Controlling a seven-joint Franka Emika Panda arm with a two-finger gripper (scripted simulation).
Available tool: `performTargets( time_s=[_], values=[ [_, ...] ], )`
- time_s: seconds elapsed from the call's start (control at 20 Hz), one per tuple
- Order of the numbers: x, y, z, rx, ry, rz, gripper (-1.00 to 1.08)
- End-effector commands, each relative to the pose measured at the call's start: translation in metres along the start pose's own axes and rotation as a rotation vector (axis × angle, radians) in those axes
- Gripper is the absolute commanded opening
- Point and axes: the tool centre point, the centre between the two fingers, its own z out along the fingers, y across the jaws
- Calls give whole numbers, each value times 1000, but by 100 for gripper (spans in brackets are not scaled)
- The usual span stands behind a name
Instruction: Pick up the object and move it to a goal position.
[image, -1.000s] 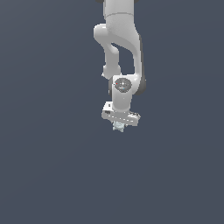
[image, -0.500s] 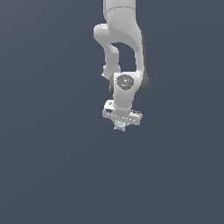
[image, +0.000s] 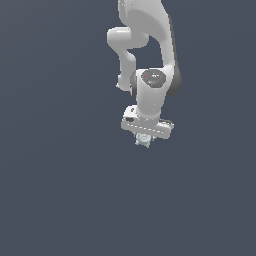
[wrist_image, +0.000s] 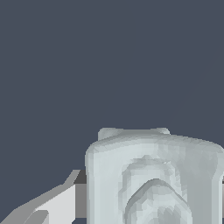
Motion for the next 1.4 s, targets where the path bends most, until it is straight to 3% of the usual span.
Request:
performTargets(
  time_s=[0.0,0.7,1.35],
  values=[
    [5,-9,-24,0,0,0,-100],
    [38,-62,-150,0,0,0,-100],
    [56,-85,-202,0,0,0,-100]
  ],
)
